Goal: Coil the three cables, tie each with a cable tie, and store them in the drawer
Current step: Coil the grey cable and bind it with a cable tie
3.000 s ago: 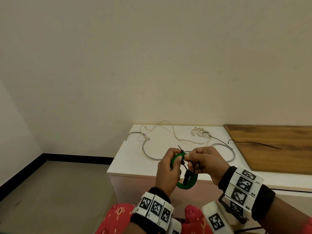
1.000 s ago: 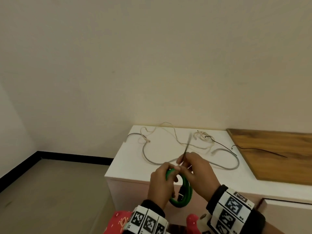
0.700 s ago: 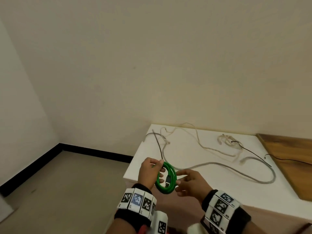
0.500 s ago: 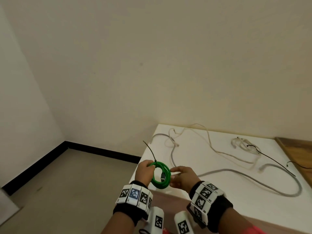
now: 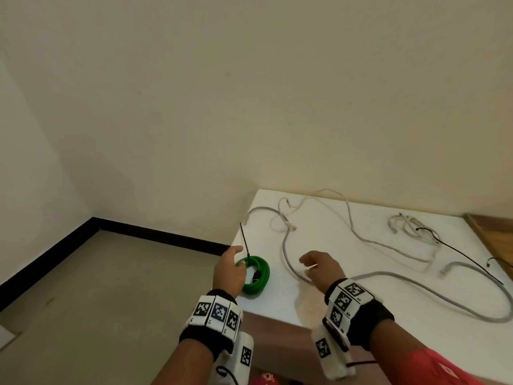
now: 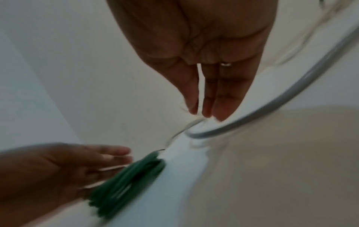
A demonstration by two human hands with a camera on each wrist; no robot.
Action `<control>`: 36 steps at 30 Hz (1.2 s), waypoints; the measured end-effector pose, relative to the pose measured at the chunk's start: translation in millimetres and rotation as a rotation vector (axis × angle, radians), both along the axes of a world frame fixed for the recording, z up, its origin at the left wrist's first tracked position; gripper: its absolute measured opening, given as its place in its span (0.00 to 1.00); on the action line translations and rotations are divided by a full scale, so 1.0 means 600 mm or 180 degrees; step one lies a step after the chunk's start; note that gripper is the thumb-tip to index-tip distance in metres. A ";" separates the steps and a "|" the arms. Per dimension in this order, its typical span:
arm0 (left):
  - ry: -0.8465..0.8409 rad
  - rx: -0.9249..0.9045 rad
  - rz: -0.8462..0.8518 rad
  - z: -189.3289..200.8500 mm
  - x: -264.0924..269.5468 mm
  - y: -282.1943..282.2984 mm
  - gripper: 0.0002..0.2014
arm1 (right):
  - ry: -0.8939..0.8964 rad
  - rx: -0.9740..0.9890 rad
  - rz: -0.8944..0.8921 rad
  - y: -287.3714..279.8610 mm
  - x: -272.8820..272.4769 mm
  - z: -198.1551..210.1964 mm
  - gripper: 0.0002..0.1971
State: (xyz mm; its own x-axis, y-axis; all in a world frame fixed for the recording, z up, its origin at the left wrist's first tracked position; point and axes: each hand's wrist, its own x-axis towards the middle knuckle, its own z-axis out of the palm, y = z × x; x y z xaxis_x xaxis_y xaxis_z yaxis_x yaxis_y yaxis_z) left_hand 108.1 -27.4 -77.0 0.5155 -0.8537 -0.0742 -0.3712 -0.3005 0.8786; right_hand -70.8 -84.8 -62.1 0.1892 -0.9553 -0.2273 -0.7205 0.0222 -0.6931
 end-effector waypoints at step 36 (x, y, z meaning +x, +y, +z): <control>0.1180 -0.0938 -0.0992 0.192 -0.244 0.110 0.12 | 0.0190 -0.1459 0.0844 0.167 -0.275 0.145 0.10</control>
